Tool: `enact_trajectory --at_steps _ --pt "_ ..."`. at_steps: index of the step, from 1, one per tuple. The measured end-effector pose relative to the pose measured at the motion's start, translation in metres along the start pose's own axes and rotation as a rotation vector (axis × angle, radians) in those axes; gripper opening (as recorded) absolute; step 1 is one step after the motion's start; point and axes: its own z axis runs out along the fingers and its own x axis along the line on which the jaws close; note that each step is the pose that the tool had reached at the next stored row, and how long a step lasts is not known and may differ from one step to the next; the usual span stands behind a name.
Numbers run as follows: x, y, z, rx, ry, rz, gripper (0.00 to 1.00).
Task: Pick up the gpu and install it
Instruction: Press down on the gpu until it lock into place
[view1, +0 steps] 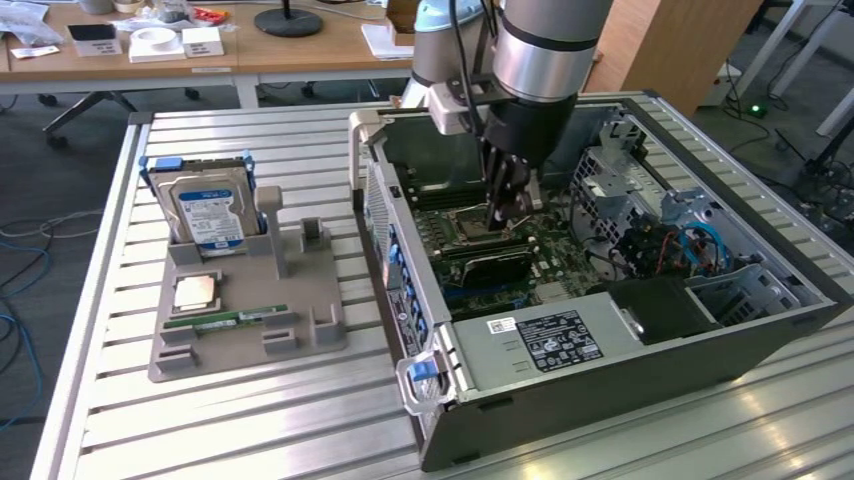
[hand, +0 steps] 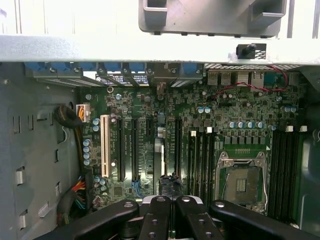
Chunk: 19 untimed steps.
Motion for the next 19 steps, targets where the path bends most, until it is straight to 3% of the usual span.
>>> enact_trajectory --at_steps 19 --pt "0.0001 0.0001 0.0037 -0.0002 0.0003 0.0 0.11"
